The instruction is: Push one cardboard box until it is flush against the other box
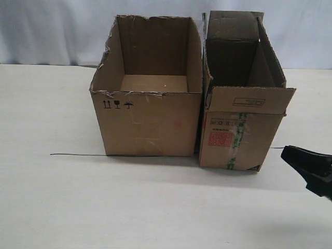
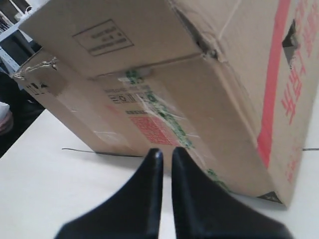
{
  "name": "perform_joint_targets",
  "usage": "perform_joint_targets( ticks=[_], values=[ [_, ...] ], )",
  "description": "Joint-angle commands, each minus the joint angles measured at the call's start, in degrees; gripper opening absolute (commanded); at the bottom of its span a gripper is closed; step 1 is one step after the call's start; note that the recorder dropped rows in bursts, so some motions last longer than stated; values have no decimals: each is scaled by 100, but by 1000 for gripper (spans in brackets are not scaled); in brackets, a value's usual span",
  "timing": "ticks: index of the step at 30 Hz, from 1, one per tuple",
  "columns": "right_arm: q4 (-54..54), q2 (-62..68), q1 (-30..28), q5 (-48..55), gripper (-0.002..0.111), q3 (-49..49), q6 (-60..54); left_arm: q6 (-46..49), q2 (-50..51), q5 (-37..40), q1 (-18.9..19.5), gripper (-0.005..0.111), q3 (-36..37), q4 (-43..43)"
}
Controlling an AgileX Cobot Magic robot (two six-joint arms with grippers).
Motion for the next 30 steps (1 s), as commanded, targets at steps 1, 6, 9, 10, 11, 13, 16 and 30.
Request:
perform_joint_targets(
  ticks=[1,6,9,10,11,13,16,30],
  values=[
    [-20,-44,12,-154,5,35,-107,-33,-19,-84,-44,0,-34,20],
    [448,-44,1002,609,5,-300,-195,-33,-19,-84,-44,0,-34,20],
    [962,-44,1911,1597,5,-603,-216,-33,-19,-84,-44,0,-34,20],
    [1132,-44,2189,1958,5,-707,-267,-33,-19,-84,-44,0,-34,20],
    [1307,-44,2393,2178,5,-780,-302,-33,-19,-84,-44,0,-34,20],
    [1631,-44,2851,2451,5,-923,-427,-33,-19,-84,-44,0,-34,20],
    [1945,-44,3431,2827,5,-1168,-512,-33,-19,-84,-44,0,-34,20],
    [2074,18,4342,4343,5,-1802,-523,-33,-19,-84,-44,0,-34,20]
  ],
)
